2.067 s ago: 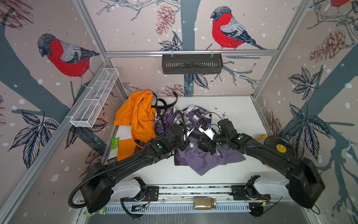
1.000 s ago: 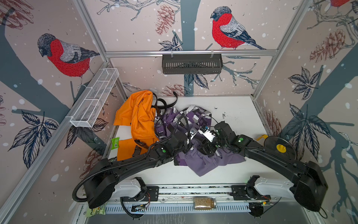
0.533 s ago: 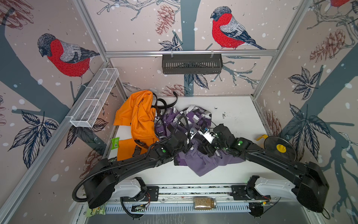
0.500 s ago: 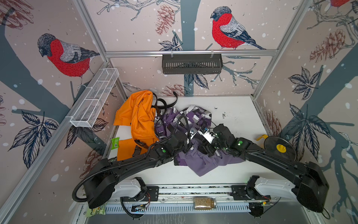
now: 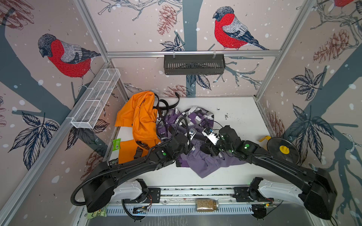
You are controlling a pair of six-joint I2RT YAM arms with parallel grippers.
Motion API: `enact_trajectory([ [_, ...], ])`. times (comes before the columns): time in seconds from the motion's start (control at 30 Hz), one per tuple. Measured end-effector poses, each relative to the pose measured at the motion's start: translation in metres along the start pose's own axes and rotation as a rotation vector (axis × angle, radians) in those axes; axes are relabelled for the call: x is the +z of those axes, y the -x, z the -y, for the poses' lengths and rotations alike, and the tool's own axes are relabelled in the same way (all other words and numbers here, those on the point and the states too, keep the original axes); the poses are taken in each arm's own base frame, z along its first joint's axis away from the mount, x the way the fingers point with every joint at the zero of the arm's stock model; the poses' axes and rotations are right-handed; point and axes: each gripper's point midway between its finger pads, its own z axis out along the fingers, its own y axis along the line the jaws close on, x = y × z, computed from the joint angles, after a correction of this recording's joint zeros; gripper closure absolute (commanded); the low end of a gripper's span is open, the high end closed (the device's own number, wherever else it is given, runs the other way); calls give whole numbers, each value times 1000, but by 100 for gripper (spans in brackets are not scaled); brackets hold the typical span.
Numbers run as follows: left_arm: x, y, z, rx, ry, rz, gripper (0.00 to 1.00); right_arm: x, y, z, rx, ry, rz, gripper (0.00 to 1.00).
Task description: Remove the belt from the trousers
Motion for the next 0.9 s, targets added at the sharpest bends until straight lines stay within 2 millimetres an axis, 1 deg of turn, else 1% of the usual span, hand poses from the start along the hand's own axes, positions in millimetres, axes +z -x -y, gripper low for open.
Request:
enact_trajectory([
  [0.1, -6, 2, -12, -51, 24, 19, 100, -5, 6, 2, 11, 15, 32, 93],
  [0.23, -19, 4, -43, -161, 80, 59, 100, -11, 12, 5, 21, 40, 59, 98],
  [0.47, -54, 13, -94, -381, 116, 169, 100, -19, 32, 4, -1, 85, 136, 100],
  [0.57, -69, 8, -119, -486, 146, 213, 100, -23, 36, 6, -4, 97, 157, 100],
  [0.67, -81, -8, -143, -600, 203, 239, 100, -27, 35, 9, 8, 101, 156, 100],
  [0.77, -84, -22, -150, -671, 215, 239, 100, -32, 37, 9, 12, 106, 160, 100],
  [0.9, -80, -27, -151, -727, 215, 225, 100, -37, 39, 13, 21, 97, 154, 100],
])
